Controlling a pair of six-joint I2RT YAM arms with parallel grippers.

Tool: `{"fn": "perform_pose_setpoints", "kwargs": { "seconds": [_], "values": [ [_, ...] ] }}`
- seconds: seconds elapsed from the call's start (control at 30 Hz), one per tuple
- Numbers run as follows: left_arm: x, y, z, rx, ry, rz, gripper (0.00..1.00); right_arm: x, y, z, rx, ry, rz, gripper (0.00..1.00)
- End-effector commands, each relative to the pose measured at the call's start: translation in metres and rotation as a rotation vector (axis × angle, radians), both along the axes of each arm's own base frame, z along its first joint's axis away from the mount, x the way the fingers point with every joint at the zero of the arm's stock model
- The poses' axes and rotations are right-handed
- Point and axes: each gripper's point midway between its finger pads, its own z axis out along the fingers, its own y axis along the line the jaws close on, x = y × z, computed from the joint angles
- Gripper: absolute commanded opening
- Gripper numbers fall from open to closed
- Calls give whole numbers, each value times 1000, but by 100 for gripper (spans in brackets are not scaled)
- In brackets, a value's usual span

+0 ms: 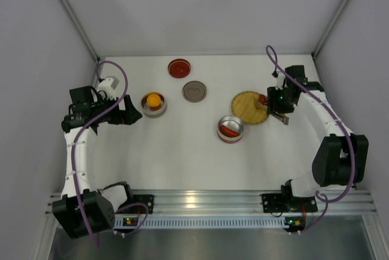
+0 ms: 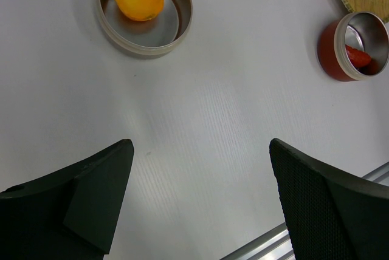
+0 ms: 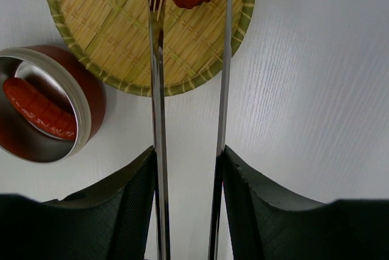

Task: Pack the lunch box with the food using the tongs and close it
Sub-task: Pick up the fake food from the plate.

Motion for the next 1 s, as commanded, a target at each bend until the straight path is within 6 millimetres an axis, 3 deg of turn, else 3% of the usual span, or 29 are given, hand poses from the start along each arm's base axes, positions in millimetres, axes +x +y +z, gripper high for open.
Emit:
{"fn": "perform_pose_setpoints", "kwargs": {
  "seconds": [0.0, 0.33, 0.83, 0.97],
  "values": [
    [6, 1, 3, 5, -36, -13, 98, 15, 0, 5, 21, -57, -14, 44],
    [6, 2, 3, 10, -37, -11, 98, 11, 2, 7, 29, -54, 5, 38],
    [4, 1, 8, 10, -48, -12, 98, -12, 11, 53, 46, -141, 137, 22],
    [2, 1, 9, 12, -47, -13, 98, -27, 27, 73, 102, -187, 263, 21]
  ]
}}
